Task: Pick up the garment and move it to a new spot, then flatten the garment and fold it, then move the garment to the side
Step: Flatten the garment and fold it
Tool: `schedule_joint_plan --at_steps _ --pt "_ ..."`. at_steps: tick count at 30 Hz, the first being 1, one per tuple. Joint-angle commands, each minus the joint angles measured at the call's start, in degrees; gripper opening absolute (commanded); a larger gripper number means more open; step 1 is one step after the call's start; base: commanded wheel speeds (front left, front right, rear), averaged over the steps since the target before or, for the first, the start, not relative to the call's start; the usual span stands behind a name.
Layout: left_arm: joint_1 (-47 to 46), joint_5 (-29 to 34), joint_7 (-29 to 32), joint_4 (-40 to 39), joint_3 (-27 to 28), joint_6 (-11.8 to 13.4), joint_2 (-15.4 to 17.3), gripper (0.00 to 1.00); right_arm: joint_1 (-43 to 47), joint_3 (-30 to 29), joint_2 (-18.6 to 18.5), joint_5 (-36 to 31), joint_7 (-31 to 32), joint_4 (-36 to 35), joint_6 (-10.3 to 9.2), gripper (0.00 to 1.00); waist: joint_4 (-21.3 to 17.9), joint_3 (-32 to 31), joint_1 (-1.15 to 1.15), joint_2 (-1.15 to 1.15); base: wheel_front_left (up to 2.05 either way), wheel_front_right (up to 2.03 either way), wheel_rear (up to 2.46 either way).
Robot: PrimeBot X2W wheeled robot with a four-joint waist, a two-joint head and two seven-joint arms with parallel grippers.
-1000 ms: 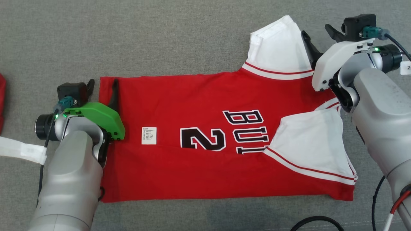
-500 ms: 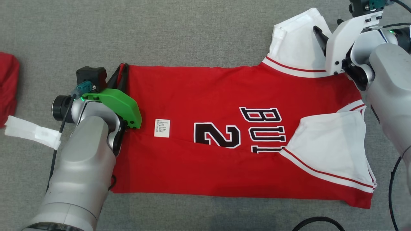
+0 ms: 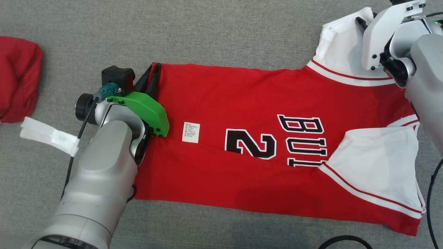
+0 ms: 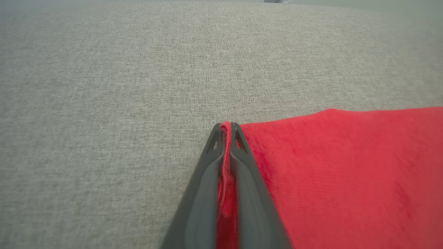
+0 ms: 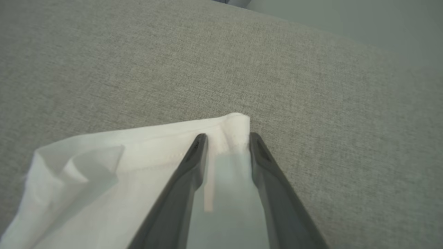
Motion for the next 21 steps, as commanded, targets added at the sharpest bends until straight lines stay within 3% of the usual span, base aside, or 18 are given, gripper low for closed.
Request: schedule_joint_plan --at_steps 1,9,21 --pt "-0.2 -0.3 0.1 -0.1 -0.5 -0.2 0.3 0.0 -0.1 0.4 -0.5 0.3 -1.4 0.5 -0.11 0.0 0.0 0.0 0.0 0.0 0.0 0.0 0.0" --pt "2.5 -0.4 0.1 -3.4 0.6 -0.2 2.1 0.0 0.9 0.8 0.1 1.3 -7.3 1.4 -0.11 0.0 -1.4 -2.5 0.0 0.0 0.0 0.0 0.0" --pt "12.1 -1.6 0.1 -6.5 1.8 -0.2 5.8 0.0 10.8 2.7 0.5 9.3 -14.6 -4.1 -0.11 0.0 -7.6 -13.8 0.0 0.0 0.0 0.0 0.0"
